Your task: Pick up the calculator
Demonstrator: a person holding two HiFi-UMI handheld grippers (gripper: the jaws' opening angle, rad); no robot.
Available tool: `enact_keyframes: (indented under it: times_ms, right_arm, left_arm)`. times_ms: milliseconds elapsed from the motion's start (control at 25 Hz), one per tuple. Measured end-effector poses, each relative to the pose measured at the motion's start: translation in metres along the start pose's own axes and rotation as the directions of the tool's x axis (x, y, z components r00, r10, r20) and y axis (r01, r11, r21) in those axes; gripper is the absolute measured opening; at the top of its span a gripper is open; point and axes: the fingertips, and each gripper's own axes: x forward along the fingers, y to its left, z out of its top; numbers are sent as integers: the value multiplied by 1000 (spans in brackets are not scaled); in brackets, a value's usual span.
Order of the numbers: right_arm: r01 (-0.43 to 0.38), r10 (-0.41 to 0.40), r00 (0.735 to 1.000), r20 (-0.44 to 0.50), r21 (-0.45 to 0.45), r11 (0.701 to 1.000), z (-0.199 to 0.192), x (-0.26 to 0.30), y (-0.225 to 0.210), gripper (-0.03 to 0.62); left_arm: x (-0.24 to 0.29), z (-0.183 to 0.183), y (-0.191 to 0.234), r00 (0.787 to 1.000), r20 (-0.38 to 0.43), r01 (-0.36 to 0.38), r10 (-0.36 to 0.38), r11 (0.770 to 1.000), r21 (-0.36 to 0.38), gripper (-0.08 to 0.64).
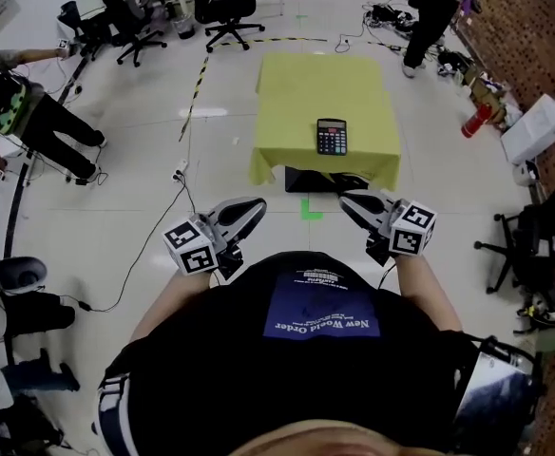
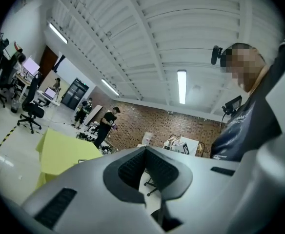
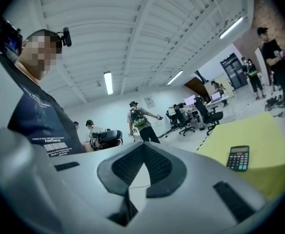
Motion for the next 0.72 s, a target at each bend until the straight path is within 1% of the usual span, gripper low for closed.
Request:
enact_keyframes:
  times_ms: [80,240,360,480,600,720]
  right_arm:
    - [27,-28,1000,13,29,999,2,18,-3,-14]
    - [78,-77,996,-47,32,996,-7,46,-17,-14]
    - [113,-109,992,-63,51,992,-7,50,-33,-14]
    - [138,-134,989,-59,80,987,-6,46,-53,-14]
    - [139,-134,989,-57,97,986,-3,43,-80,-14]
    - [100,-95,994,-60,84,991,5,42,-112,-14]
  left_arm:
    - [-7,9,19,1000,-10,22,-22,1000,-15,6]
    - [-5,15,55,997,-11,72,-73,997,-41,6]
    - [2,13,74,995,-10,103,-104,992,-66,6]
    - [15,10,89,993,-23,110,-113,990,-92,6]
    - [38,9,103,992,-46,109,-114,990,-92,6]
    - [69,12,118,994,-54,94,-97,994,-54,6]
